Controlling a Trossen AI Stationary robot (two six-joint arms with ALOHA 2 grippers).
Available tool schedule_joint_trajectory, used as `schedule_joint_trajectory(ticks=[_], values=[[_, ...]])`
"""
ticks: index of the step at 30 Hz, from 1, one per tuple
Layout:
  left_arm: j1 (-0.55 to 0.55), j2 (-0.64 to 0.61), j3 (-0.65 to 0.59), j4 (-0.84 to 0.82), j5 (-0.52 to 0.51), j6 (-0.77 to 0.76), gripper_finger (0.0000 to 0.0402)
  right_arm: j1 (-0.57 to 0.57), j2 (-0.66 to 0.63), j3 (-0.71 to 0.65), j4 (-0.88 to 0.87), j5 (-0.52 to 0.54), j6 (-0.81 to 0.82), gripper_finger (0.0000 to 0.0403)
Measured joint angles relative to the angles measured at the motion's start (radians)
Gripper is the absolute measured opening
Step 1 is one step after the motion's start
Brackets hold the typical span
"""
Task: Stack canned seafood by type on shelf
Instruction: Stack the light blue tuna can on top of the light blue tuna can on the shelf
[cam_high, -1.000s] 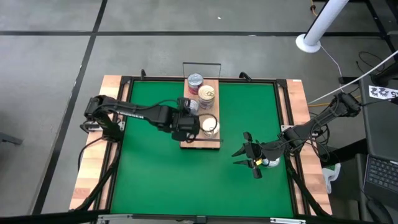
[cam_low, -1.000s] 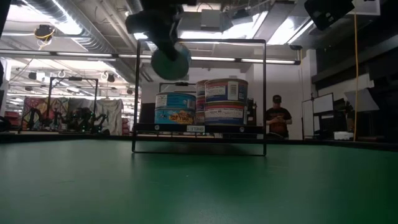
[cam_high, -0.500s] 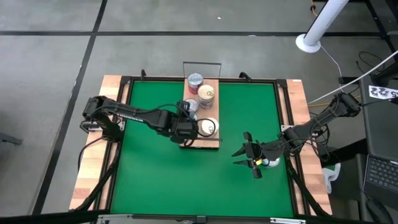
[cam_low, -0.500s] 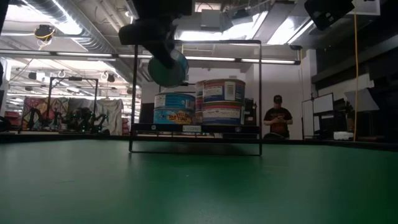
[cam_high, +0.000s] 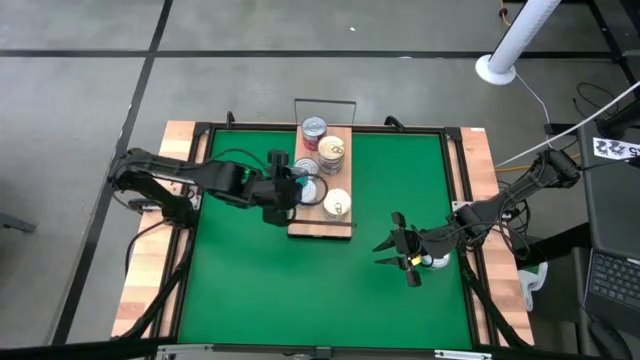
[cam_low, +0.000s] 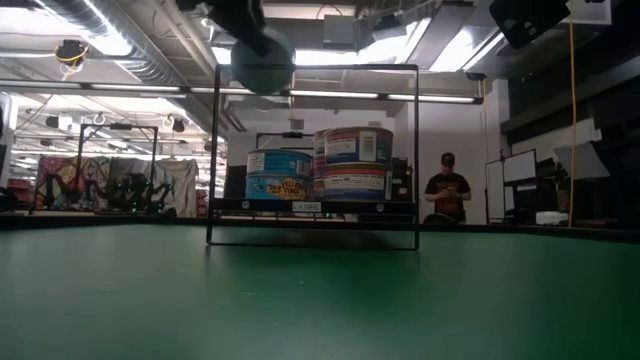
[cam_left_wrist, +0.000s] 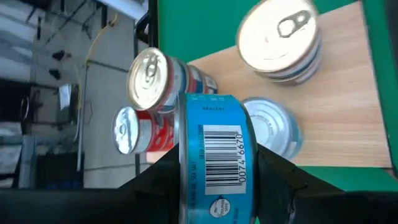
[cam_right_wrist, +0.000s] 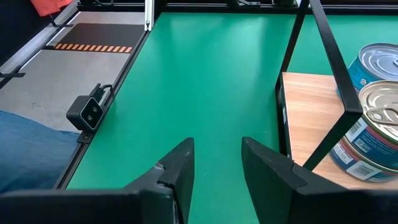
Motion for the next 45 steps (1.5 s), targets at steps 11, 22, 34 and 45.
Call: schedule_joint_trajectory(ticks=[11,22,34,45], values=[[0.080,-0.300,-0.536,0.611,0.056,0.379,0.0134,0.000,0.000,0.000,0.000,0.030,0.000,0.0133],[0.257,-0.358,-0.836,1.066,0.401,0.722,0.0134,0.000,0.000,0.000,0.000,0.065,-0.001,0.0133],[0.322,-0.313,-0.871,1.106,0.633,0.770,0.0133,0.000,0.000,0.000,0.000,0.068,0.000,0.0133],[0.324,-0.243,-0.871,1.171,0.645,0.779,0.0177,0.000,0.000,0.000,0.003,0.068,0.000,0.0133]])
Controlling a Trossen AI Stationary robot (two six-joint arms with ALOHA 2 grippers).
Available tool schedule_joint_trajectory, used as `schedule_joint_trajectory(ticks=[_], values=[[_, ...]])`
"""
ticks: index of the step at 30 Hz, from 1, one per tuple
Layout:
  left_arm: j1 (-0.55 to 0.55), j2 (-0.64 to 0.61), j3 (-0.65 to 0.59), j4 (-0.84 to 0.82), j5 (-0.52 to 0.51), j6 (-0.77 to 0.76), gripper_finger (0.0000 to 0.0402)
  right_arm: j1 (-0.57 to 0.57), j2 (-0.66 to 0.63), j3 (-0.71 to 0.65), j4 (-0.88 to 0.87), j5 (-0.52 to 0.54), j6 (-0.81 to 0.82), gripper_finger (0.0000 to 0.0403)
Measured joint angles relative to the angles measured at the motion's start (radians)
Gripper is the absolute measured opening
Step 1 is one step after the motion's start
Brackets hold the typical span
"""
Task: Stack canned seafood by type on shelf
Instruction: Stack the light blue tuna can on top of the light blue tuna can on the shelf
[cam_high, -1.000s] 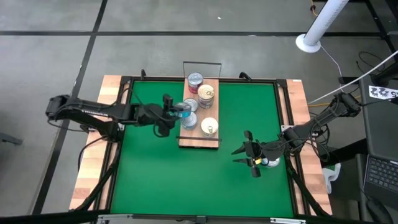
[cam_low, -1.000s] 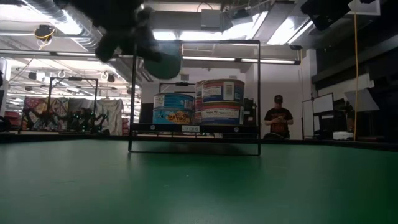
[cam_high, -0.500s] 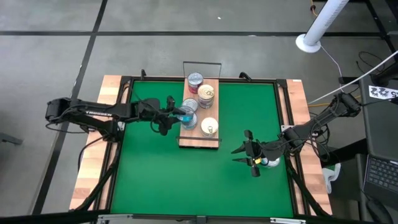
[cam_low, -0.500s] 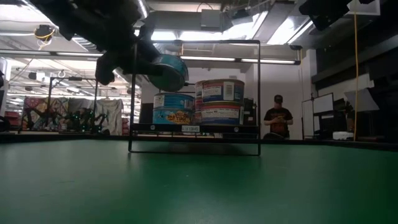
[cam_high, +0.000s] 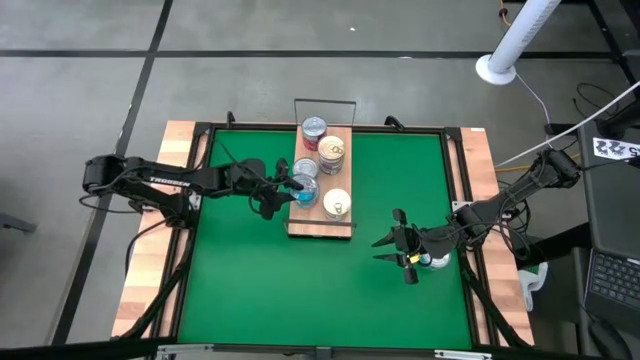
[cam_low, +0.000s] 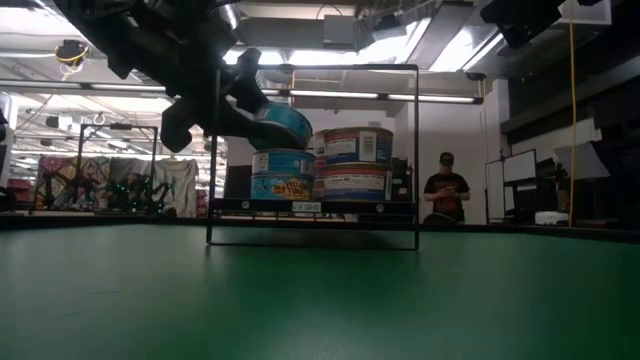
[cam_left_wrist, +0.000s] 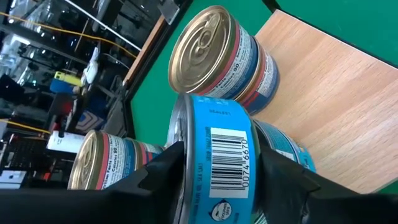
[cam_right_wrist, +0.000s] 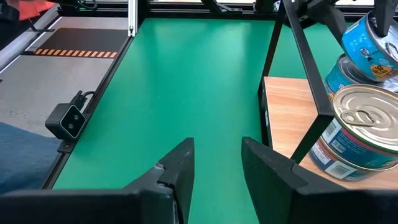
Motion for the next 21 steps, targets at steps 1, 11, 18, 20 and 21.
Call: schedule_joint_trajectory(ticks=[1,11,18,20,21], values=[[0.000,0.000,0.000,0.000,0.000,-0.001,0.0180,0.000,0.000,0.000,0.000,0.000,0.000,0.0133],[0.000,0.000,0.000,-0.002,-0.054,-0.069,0.0194,0.000,0.000,0.000,0.000,0.000,0.000,0.0133],[-0.002,0.000,0.000,-0.002,-0.057,-0.118,0.0210,0.000,0.000,0.000,-0.001,0.000,0.000,0.0133],[-0.002,0.000,0.000,-0.003,-0.057,-0.135,0.0210,0.000,0.000,0.000,-0.001,0.000,0.000,0.0133],[-0.002,0.000,0.000,-0.006,-0.057,-0.139,0.0209,0.000,0.000,0.000,-0.001,0.000,0.000,0.0133]])
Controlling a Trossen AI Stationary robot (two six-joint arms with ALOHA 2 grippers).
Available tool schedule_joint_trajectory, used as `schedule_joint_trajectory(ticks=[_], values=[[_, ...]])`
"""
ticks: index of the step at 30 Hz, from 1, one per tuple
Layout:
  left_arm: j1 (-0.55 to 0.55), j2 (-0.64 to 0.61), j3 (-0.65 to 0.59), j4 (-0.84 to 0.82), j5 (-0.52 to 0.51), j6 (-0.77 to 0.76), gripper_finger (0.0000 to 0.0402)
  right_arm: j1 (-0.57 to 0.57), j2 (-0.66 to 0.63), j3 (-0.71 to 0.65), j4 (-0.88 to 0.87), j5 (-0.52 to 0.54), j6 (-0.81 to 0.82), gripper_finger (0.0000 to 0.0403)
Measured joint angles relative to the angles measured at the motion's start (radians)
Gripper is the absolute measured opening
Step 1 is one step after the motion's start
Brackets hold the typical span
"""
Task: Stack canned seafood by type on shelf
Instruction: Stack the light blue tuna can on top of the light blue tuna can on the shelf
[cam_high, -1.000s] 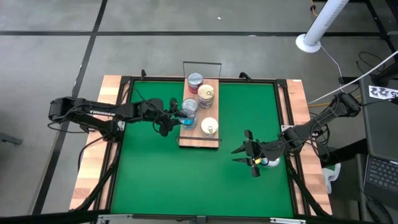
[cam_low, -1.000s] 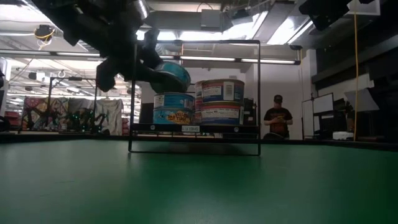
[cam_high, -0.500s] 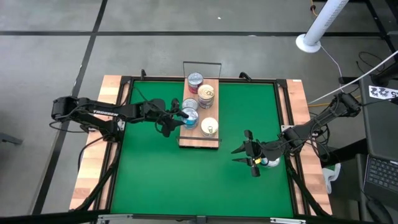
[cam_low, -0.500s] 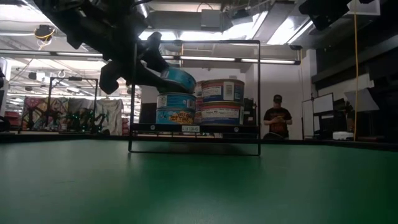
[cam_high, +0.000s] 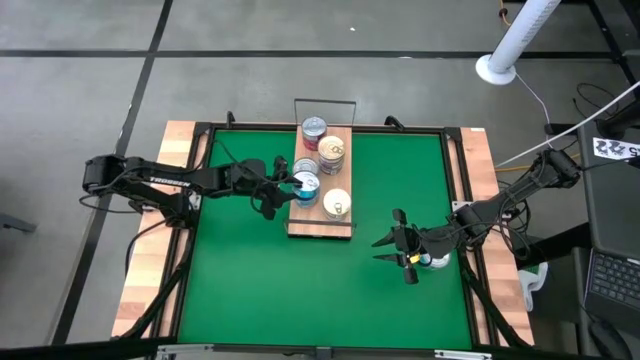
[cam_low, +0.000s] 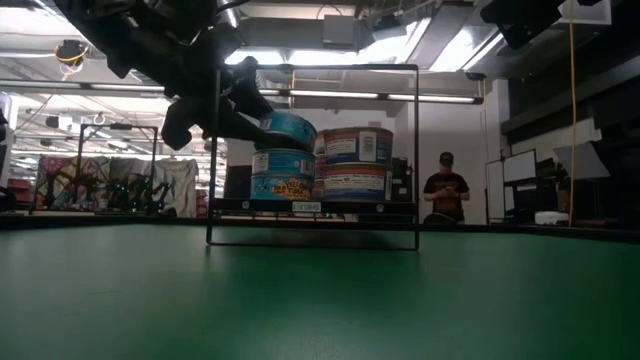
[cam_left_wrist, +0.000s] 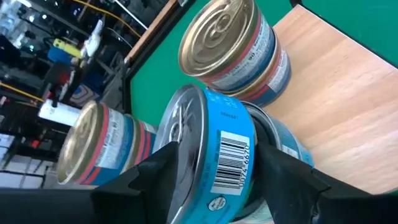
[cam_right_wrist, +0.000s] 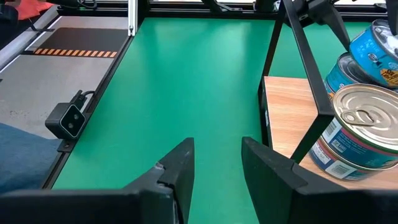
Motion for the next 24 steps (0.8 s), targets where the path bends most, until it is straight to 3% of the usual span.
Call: schedule_joint_trajectory(ticks=[13,24], values=[[0.000,-0.007,0.010,-0.083,0.000,-0.109,0.0205,0.000,0.000,0.000,-0.004,0.000,0.000,0.0133],[0.000,-0.143,0.011,-0.152,0.000,-0.169,0.0205,0.000,0.000,0.000,-0.003,0.000,0.000,0.0133]])
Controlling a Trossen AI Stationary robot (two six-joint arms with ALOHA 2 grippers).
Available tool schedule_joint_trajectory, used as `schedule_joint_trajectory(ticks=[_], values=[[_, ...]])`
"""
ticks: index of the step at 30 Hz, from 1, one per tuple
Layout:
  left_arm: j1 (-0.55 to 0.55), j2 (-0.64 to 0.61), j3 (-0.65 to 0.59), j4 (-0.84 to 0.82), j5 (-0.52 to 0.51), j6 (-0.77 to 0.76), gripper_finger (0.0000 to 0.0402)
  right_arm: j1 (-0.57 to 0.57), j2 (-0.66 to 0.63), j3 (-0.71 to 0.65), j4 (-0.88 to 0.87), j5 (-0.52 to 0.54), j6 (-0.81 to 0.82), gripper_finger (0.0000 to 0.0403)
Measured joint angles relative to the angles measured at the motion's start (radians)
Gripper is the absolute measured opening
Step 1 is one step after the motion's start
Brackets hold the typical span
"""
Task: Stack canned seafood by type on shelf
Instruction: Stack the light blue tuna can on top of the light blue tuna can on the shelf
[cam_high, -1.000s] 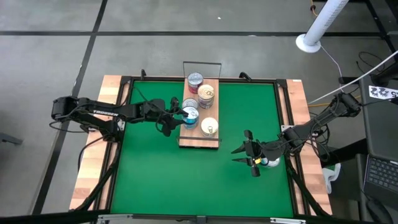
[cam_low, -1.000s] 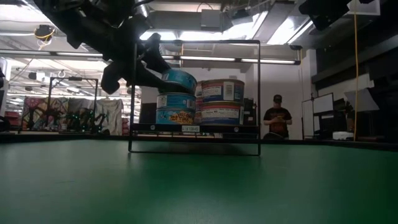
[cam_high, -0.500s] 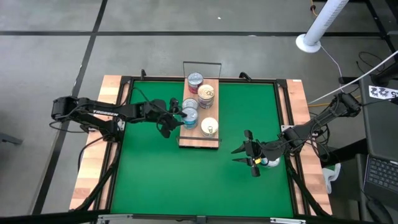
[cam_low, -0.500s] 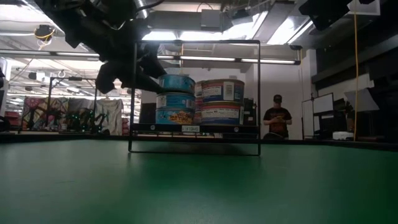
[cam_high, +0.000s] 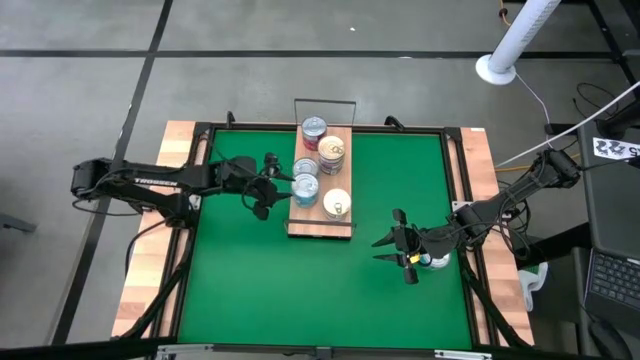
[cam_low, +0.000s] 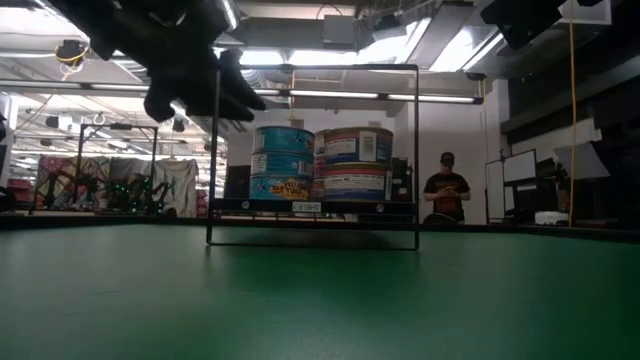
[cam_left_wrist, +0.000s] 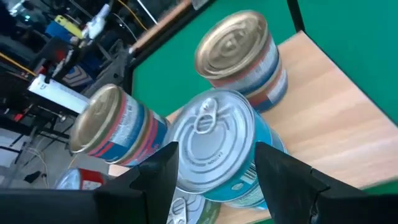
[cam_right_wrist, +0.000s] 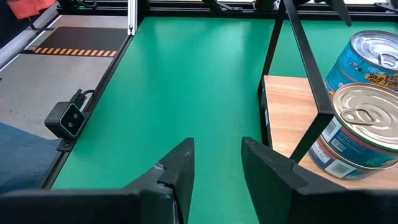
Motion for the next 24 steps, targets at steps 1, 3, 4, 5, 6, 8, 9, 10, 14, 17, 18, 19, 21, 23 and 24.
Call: schedule_joint_trajectory(ticks=[1,3,4,5,6,8,9,10,14,17,18,19,21,23,24], values=[[0.000,-0.013,0.000,-0.002,0.000,-0.011,0.0205,0.000,0.000,0.000,0.001,0.000,0.000,0.0133],[0.000,-0.044,0.000,0.001,0.000,-0.037,0.0205,0.000,0.000,0.000,0.001,0.000,0.000,0.0133],[0.000,-0.061,0.000,0.001,0.000,-0.049,0.0205,0.000,0.000,0.000,0.004,0.000,0.000,0.0133],[0.000,-0.078,0.000,0.004,0.000,-0.063,0.0205,0.000,0.000,0.000,0.005,0.000,0.000,0.0133],[0.000,-0.097,0.000,0.006,0.000,-0.076,0.0205,0.000,0.000,0.000,0.004,0.000,0.000,0.0133],[0.000,-0.138,0.000,0.003,0.000,-0.117,0.0205,0.000,0.000,0.000,0.005,0.000,0.001,0.0133],[0.000,-0.159,0.000,0.008,0.000,-0.140,0.0205,0.000,0.000,0.000,0.005,0.000,0.001,0.0133],[0.000,-0.181,0.000,0.010,0.000,-0.164,0.0205,0.000,0.000,0.000,0.005,0.000,0.001,0.0133],[-0.001,-0.265,0.000,0.010,0.001,-0.260,0.0205,0.000,0.000,0.000,0.006,0.000,0.001,0.0133],[-0.015,-0.310,0.000,0.018,0.001,-0.403,0.0205,0.000,0.000,0.000,0.008,0.000,0.001,0.0133],[-0.023,-0.320,0.000,0.020,0.001,-0.453,0.0205,0.000,0.000,0.000,0.008,0.000,0.001,0.0133],[-0.032,-0.325,0.000,0.027,0.003,-0.500,0.0205,0.000,0.000,0.000,0.010,0.000,0.002,0.0134],[-0.055,-0.329,0.000,0.058,0.007,-0.574,0.0205,0.000,0.000,0.000,0.014,0.000,0.020,0.0134],[-0.084,-0.329,0.000,0.089,0.025,-0.607,0.0205,0.000,0.000,0.000,0.017,0.000,0.051,0.0134],[-0.102,-0.326,0.000,0.102,0.036,-0.612,0.0205,0.000,0.000,0.000,0.017,0.000,0.063,0.0134]])
